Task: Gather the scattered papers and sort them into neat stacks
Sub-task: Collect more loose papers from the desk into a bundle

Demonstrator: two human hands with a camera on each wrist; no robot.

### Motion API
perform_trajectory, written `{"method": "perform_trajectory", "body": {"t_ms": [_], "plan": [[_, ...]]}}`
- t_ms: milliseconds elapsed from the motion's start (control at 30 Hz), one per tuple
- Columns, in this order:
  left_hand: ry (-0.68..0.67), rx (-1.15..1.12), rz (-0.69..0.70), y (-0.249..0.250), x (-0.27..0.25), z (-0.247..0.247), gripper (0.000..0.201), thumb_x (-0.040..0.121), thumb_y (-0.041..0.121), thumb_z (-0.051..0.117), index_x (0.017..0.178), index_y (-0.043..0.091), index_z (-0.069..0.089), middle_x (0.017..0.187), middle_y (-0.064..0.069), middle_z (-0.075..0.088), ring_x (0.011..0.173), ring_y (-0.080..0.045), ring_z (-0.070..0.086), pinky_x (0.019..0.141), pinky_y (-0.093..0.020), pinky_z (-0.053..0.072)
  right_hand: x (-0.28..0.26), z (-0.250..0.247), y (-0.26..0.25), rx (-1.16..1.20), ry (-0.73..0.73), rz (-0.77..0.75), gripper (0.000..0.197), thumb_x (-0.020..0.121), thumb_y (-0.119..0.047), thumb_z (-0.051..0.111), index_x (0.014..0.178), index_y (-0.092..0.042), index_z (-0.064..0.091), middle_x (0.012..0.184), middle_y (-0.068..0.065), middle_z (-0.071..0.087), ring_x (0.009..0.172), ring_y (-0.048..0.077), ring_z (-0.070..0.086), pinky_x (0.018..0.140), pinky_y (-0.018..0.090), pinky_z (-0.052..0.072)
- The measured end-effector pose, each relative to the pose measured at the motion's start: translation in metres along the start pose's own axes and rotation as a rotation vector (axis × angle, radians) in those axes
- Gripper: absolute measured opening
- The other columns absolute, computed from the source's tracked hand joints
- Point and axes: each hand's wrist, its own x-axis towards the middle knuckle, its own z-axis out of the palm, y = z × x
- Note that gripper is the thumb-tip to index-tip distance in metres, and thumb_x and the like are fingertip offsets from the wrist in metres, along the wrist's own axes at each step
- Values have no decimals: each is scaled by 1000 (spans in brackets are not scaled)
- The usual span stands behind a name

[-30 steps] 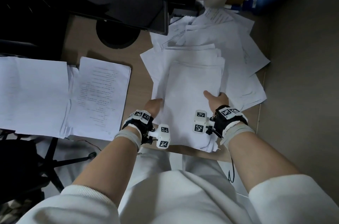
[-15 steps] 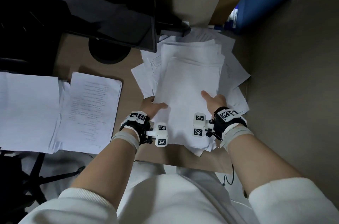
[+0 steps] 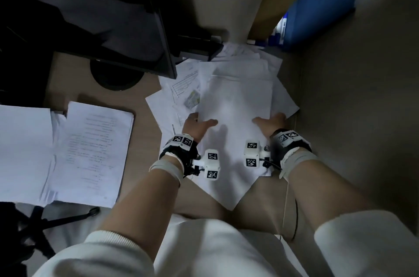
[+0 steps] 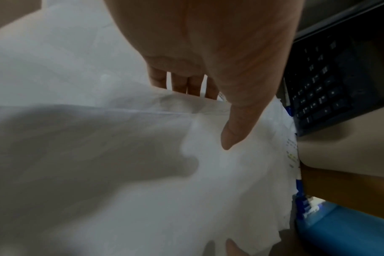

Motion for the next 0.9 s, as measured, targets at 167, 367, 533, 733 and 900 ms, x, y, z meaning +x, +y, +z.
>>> {"method": "perform_trajectory", "body": {"t_ms": [167,367,533,733,900], "plan": [[-31,26,-32,4,3,1,72,72,26,88,131,2,55,124,-7,65,115,-26,62,95,-35,49,-4,-1,-13,10,-111,84,88,73,-38,81,142,-5,38,134,3,51,121,30,53,91,31,42],[-27,25,-75,-16,0,-5,45,82,24,82,121,5,69,114,-11,73,102,-27,70,95,-39,56,5,17,3,2,-195,-16,91,51,-58,80,130,-19,57,130,4,61,115,29,59,101,41,47],[4,21,-51,-18,-7,-12,73,64,42,85,120,0,64,113,-14,73,98,-29,70,92,-43,58,-29,25,-4,-9,-266,21,77,79,-35,80,137,-1,42,134,4,54,120,28,54,89,32,43],[13,279,-40,-22,-13,-29,47,95,41,65,116,-1,63,104,-12,66,98,-32,65,77,-30,44,-46,32,15,-60,-278,36,80,90,-39,70,148,0,32,144,16,46,126,33,50,69,27,45],[2,378,111,-7,-11,-27,46,91,31,71,127,3,63,122,-14,69,110,-33,65,86,-33,50,-48,18,23,232,-81,112,67,94,-36,65,142,3,40,143,18,48,129,32,49,97,32,39]]}}
